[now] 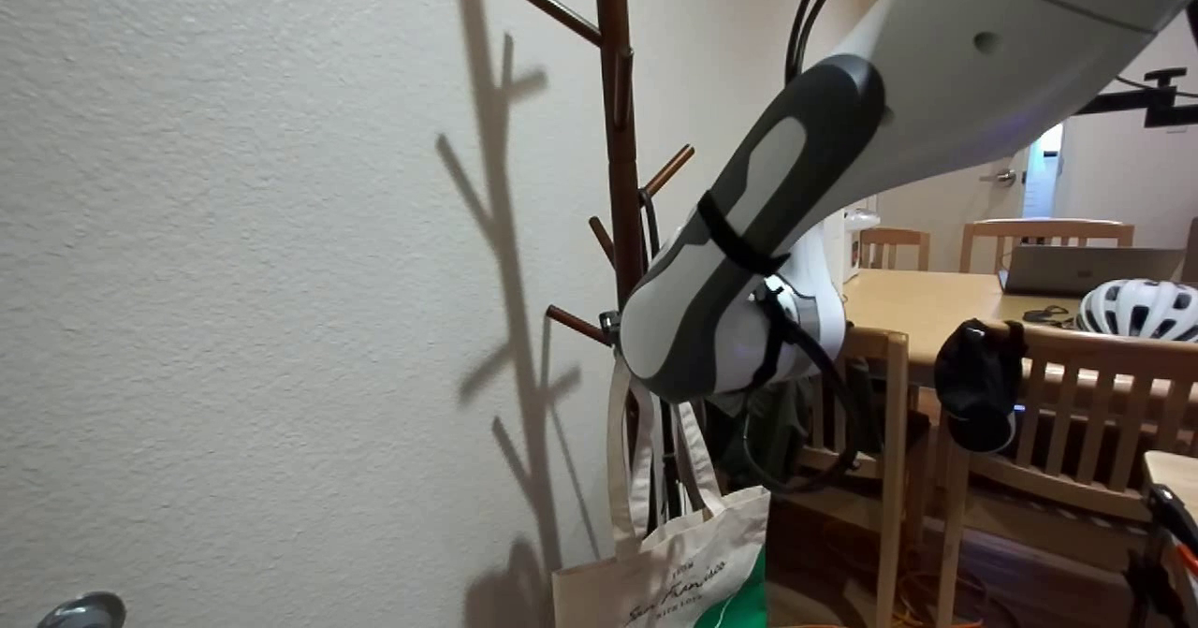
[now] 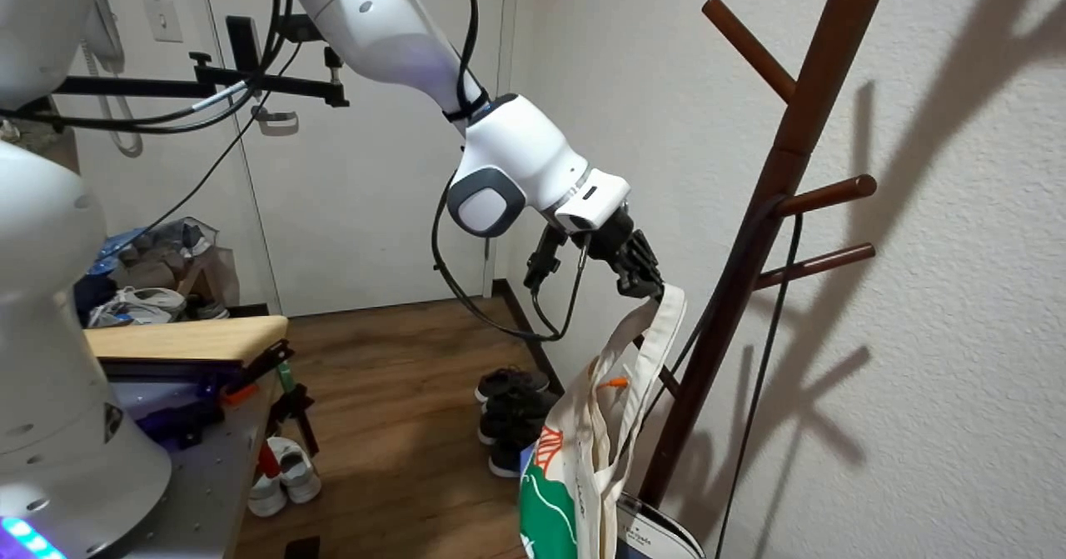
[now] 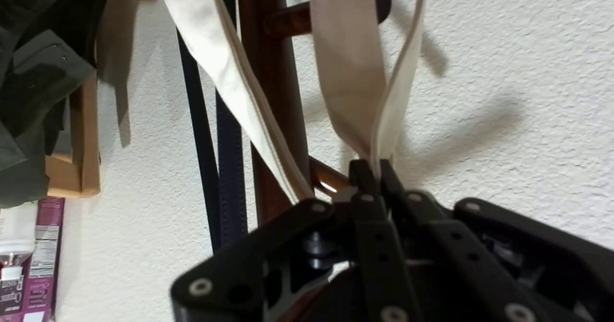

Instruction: Unhang the tote bag and hang it on a lower hook of the wooden rack

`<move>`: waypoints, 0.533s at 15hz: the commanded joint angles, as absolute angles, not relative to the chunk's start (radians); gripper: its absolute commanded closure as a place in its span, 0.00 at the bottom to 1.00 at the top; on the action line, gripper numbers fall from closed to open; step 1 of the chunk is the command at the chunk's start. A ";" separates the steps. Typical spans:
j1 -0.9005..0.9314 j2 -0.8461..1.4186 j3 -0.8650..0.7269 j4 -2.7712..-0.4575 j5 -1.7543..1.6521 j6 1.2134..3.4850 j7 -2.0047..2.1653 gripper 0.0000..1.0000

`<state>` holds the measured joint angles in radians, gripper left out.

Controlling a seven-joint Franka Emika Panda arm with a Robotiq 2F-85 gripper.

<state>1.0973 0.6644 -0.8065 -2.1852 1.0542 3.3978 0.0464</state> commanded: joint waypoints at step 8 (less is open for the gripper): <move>1.138 0.689 -0.827 -2.194 1.072 3.375 0.059 0.98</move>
